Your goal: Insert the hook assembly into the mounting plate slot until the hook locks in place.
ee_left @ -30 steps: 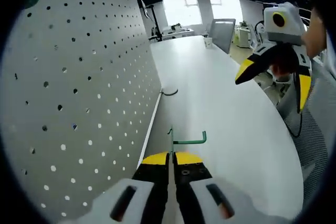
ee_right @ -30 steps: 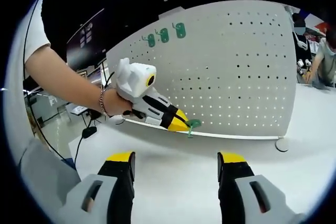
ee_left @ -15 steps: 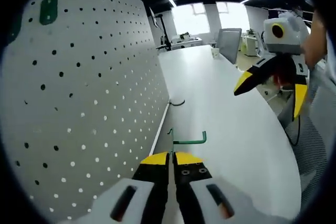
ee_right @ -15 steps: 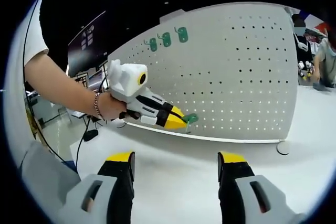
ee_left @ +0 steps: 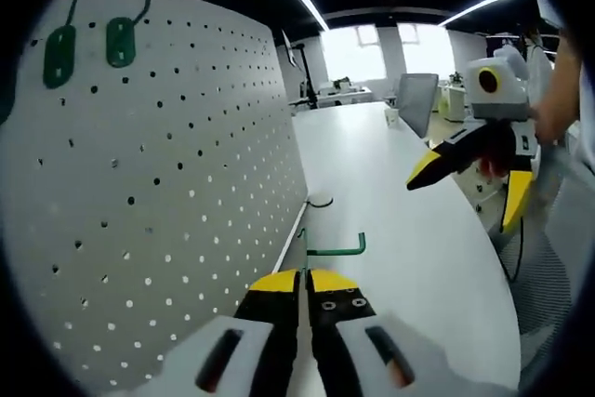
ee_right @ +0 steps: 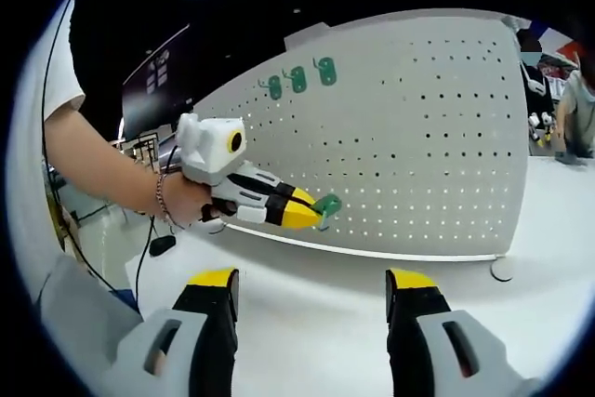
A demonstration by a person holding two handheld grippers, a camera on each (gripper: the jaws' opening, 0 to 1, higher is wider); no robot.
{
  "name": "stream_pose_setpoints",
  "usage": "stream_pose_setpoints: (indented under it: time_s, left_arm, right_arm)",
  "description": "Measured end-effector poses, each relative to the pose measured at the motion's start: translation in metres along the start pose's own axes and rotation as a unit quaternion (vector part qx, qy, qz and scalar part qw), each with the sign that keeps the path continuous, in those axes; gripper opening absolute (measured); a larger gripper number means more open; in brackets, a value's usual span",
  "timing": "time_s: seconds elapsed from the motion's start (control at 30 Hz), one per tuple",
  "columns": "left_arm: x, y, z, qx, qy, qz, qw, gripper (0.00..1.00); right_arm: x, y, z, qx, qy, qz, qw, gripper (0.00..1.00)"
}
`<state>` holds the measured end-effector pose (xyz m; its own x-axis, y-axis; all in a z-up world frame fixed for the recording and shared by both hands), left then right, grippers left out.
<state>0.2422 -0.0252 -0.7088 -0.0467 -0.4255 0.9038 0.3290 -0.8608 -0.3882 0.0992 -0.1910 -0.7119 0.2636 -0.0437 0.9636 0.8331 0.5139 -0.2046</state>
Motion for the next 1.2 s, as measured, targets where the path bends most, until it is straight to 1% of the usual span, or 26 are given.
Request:
stream_pose_setpoints:
  time_s: [0.2, 0.53, 0.83, 0.9, 0.97, 1.2]
  left_arm:
    - [0.003, -0.009, -0.003, 0.014, -0.019, -0.020, 0.9995, 0.03]
    - [0.006, -0.024, -0.010, 0.034, -0.037, -0.045, 0.9977, 0.03]
    - [0.012, -0.038, -0.014, 0.059, -0.061, -0.078, 0.9934, 0.03]
    - [0.014, -0.040, -0.015, 0.061, -0.065, -0.086, 0.9923, 0.03]
    - [0.015, -0.043, -0.017, 0.066, -0.066, -0.088, 0.9917, 0.03]
    - [0.017, -0.050, -0.023, 0.074, -0.074, -0.110, 0.9883, 0.03]
  right_arm:
    - [0.005, 0.000, 0.001, 0.002, -0.003, -0.005, 1.0000, 0.62]
    - [0.010, 0.000, 0.007, 0.011, -0.007, -0.015, 0.9998, 0.62]
    - [0.016, 0.000, 0.011, 0.020, -0.007, -0.031, 0.9993, 0.62]
    - [0.018, -0.001, 0.013, 0.021, -0.007, -0.034, 0.9992, 0.62]
    - [0.019, 0.000, 0.014, 0.024, 0.002, -0.042, 0.9988, 0.62]
    - [0.022, 0.000, 0.017, 0.030, -0.002, -0.049, 0.9983, 0.62]
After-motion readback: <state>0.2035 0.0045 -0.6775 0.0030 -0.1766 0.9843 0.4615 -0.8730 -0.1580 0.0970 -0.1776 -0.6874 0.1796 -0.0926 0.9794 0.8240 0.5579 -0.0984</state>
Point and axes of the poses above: the point that each gripper's makers call its tool centre point, and the gripper's own axes: y roughly forward along the fingers, z roughly to its left, x roughly out of its top, the point moved 9 cm from there along -y, roughly backward along the fingers, and after that the axes turned 2 degrees about -z, right-handed, at the moved point
